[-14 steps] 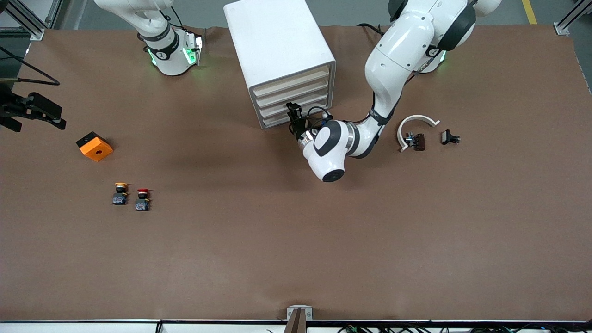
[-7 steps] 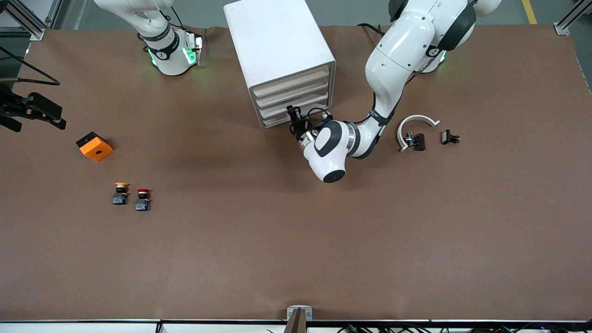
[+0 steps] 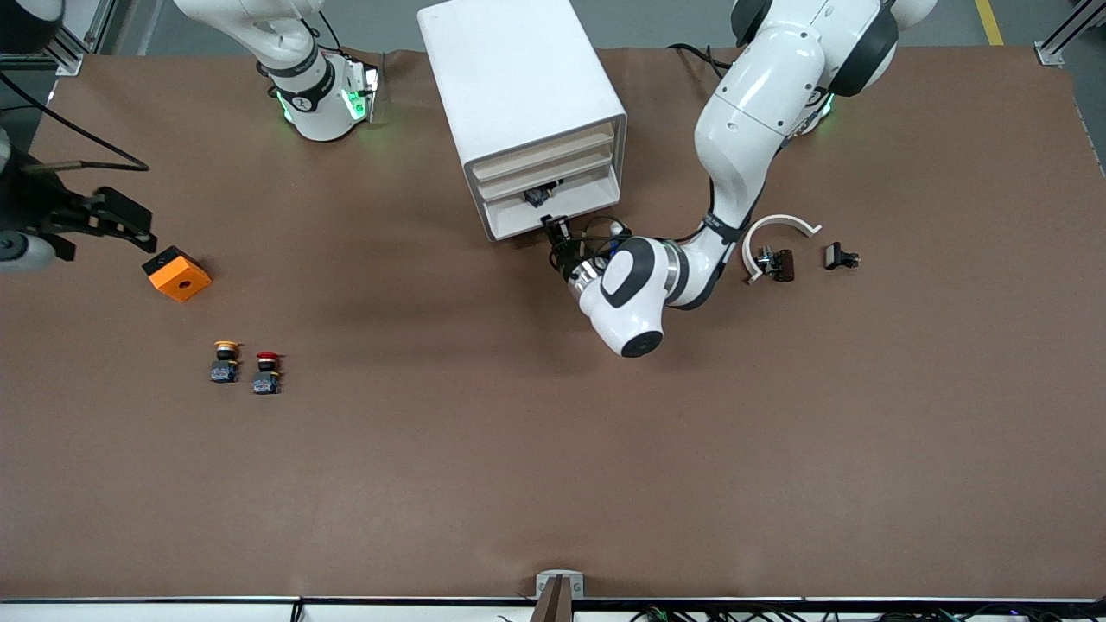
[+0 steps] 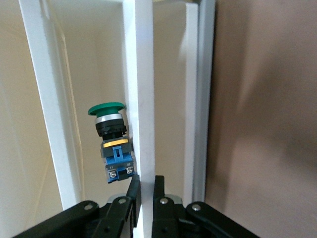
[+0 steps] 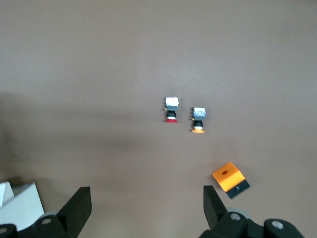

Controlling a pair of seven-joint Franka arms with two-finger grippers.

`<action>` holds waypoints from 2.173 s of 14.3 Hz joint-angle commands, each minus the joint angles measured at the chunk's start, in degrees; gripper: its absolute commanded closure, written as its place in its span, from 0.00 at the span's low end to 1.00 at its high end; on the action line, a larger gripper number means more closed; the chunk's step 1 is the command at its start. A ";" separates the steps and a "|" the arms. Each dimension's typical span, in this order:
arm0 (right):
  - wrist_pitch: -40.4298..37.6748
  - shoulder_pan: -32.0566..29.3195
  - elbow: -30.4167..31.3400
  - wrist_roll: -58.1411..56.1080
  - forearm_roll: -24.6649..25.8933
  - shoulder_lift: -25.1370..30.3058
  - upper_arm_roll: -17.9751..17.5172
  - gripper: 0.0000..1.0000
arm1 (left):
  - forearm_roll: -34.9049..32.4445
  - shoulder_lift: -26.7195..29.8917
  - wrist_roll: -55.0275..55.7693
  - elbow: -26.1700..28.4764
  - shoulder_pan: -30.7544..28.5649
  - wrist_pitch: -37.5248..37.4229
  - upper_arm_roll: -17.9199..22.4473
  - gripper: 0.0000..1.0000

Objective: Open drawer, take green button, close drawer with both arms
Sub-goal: 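Reach the right gripper into the drawer while the left gripper holds it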

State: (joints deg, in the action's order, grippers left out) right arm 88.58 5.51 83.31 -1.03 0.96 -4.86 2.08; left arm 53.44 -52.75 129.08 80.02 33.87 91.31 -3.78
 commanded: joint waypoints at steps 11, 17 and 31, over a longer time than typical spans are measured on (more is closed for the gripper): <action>4.94 19.94 -0.17 36.25 6.22 -8.40 0.20 0.00 | 1.22 -0.16 -2.14 -8.83 -1.44 0.62 8.26 0.65; 2.12 32.62 -0.43 59.98 5.72 -13.23 0.03 0.00 | 0.61 0.97 -12.77 -8.74 -3.98 0.19 8.96 0.00; 27.78 41.60 6.69 83.03 -6.41 -21.94 0.12 0.00 | -30.81 12.66 -59.18 -10.06 -11.81 -4.65 14.42 0.00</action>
State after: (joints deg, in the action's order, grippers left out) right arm 114.67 46.12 88.64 80.74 -4.41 -26.85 1.62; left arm 28.52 -43.11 74.74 68.82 20.86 87.33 10.19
